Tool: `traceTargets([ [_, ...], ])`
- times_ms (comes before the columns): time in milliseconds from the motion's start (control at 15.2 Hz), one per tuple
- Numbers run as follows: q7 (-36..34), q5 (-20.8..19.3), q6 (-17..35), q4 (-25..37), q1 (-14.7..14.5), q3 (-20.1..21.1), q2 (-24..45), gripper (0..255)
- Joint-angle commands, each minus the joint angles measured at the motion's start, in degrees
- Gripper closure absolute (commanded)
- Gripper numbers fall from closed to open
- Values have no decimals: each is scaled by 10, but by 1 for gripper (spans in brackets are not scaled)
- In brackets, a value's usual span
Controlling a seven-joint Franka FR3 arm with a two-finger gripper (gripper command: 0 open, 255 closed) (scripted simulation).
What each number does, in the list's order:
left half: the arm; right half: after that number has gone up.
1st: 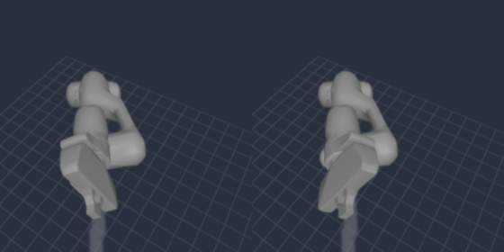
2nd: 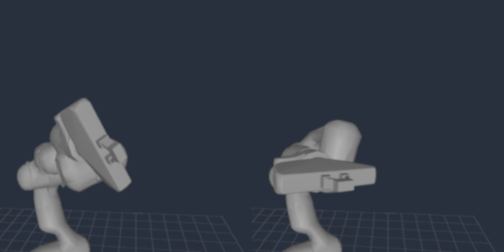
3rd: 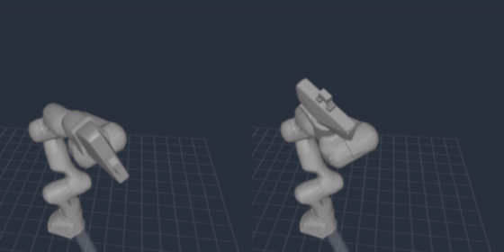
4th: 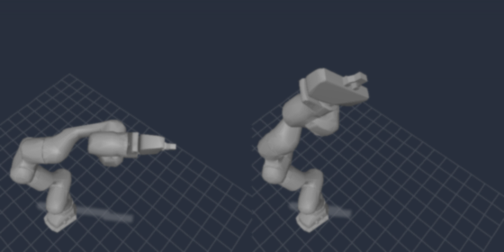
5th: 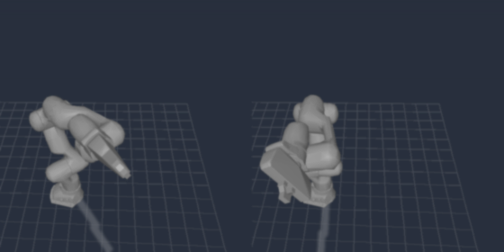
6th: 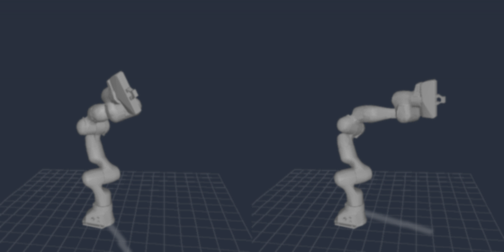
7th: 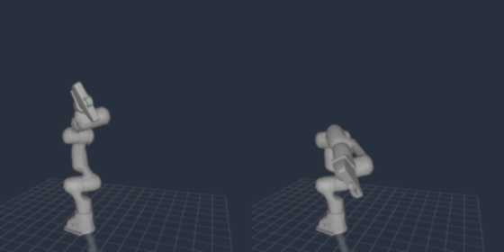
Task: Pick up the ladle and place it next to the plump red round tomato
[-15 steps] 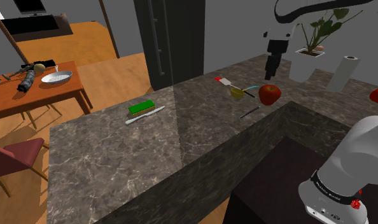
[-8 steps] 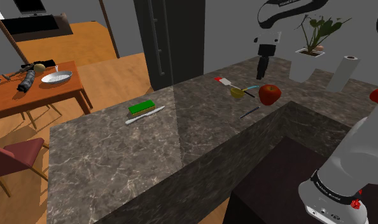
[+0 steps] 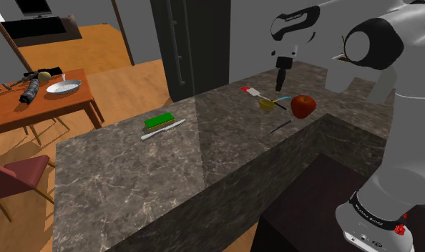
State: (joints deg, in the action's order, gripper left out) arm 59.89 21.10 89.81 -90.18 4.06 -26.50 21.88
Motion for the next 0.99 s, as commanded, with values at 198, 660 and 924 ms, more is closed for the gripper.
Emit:
traceTargets([
  [198, 45, 59, -63, 179, 59, 31, 152, 0],
  [660, 54, 58, -4, 101, 38, 33, 135, 0],
  [924, 54, 58, 0, 96, 36, 33, 134, 0],
])
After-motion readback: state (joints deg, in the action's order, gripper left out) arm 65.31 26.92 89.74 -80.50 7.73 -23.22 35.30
